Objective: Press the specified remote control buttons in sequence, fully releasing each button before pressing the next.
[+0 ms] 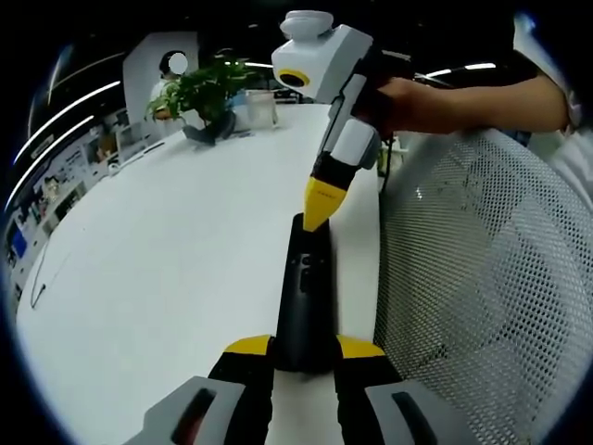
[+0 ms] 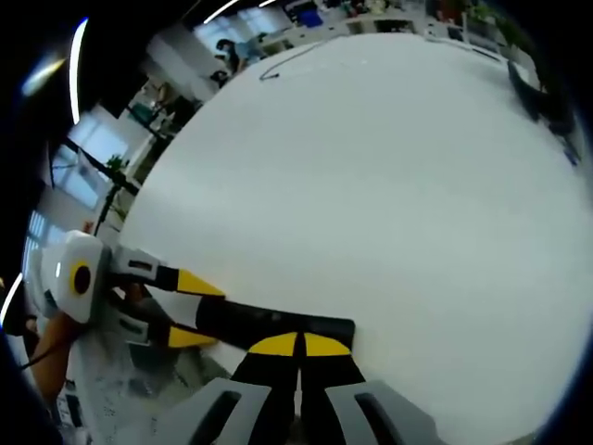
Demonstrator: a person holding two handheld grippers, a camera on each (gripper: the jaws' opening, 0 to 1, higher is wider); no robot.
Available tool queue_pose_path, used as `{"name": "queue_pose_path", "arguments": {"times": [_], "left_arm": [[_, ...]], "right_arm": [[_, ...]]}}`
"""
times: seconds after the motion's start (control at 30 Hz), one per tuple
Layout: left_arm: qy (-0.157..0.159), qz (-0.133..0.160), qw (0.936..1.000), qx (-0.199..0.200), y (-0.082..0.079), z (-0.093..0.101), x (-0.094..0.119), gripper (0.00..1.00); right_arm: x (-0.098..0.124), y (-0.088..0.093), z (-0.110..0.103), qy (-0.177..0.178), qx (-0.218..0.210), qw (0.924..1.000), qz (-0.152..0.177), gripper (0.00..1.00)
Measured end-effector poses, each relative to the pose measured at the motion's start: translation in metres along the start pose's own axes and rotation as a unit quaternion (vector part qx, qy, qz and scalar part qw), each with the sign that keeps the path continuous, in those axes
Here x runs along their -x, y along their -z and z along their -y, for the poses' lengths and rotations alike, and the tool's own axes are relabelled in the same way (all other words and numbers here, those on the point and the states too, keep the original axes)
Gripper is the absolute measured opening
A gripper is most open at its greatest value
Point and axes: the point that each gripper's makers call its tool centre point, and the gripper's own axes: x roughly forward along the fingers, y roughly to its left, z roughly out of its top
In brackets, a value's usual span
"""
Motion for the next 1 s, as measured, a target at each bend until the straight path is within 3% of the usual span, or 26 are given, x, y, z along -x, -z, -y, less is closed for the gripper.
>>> {"name": "queue_pose_path", "arguments": {"times": [0.17, 0.53, 0.83, 1.0], "left_arm": [[0.000, 0.000, 1.0000, 0.000, 0.0000, -0.0003, -0.0004, 0.24], [0.001, 0.005, 1.0000, -0.006, 0.0004, -0.0002, 0.0000, 0.24], [0.002, 0.005, 0.9999, -0.010, 0.0001, 0.0013, 0.0011, 0.24], [0.003, 0.006, 0.9999, -0.009, -0.0001, 0.0016, 0.0013, 0.24]], "right_arm": [[-0.0007, 0.0001, -0.0003, 0.005, 0.019, 0.9998, -0.002, 0.00], [-0.0018, -0.0006, 0.0000, 0.008, 0.013, 0.9999, -0.001, 0.00], [-0.0007, -0.0017, 0.0004, -0.009, -0.025, 0.9996, -0.003, 0.00], [-0.0007, -0.0020, -0.0012, -0.006, -0.018, 0.9998, -0.002, 0.00]]}}
